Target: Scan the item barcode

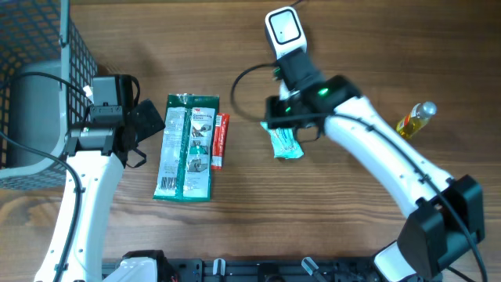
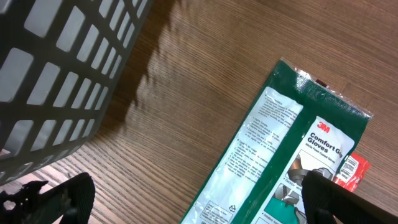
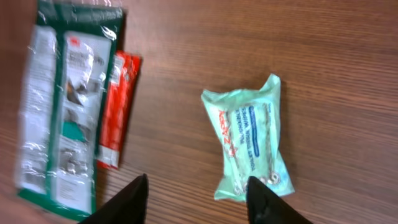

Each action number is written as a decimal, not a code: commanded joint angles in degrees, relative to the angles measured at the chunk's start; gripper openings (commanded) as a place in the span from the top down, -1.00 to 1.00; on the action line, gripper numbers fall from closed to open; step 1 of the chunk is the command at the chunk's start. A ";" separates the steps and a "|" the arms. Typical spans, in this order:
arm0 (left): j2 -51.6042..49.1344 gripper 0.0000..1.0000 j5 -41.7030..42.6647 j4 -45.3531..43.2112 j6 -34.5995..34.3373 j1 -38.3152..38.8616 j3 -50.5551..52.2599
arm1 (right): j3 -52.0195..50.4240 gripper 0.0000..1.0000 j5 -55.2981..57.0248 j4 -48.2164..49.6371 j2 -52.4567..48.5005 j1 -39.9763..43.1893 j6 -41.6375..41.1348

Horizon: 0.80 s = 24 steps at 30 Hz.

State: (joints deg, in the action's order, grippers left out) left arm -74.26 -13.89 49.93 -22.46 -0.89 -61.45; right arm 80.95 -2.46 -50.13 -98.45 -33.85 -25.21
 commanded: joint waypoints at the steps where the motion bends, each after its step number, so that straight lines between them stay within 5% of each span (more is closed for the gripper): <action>1: -0.11 -1.00 -0.72 -0.13 -0.74 -0.20 -0.52 | -0.92 -0.10 16.37 -0.57 -3.61 -6.75 2.93; 5: -0.11 -1.00 -0.74 -0.13 -0.74 -0.20 -0.52 | -0.92 -0.09 25.59 -0.66 -10.99 -10.91 0.72; 14: -0.11 -1.00 -0.72 -0.13 -0.74 -0.20 -0.52 | -0.94 -0.08 26.53 -0.09 -21.38 -10.49 -0.31; 15: -0.11 -1.00 -0.72 -0.13 -0.74 -0.20 -0.52 | -0.94 0.14 25.77 -0.02 -21.70 -10.49 -0.31; 16: -0.11 -1.00 -0.74 -0.13 -0.74 -0.20 -0.52 | -0.92 0.61 24.48 -0.02 -21.73 -10.43 -0.31; 17: -0.11 -1.00 -0.72 -0.13 -0.74 -0.20 -0.52 | -0.92 0.76 24.22 -0.04 -21.64 -10.38 -0.28; 22: -0.11 -1.00 -0.72 -0.13 -0.74 -0.20 -0.52 | 2.54 0.91 16.35 -3.39 -17.29 -8.07 0.96; 24: -0.11 -1.00 -0.74 -0.13 -0.74 -0.20 -0.52 | 5.29 0.92 -0.28 -2.40 -11.87 -4.81 4.79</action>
State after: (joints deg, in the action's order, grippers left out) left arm -74.26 -13.89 49.93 -22.46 -0.86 -61.45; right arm 82.46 17.04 -53.36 -117.32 -42.24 -23.97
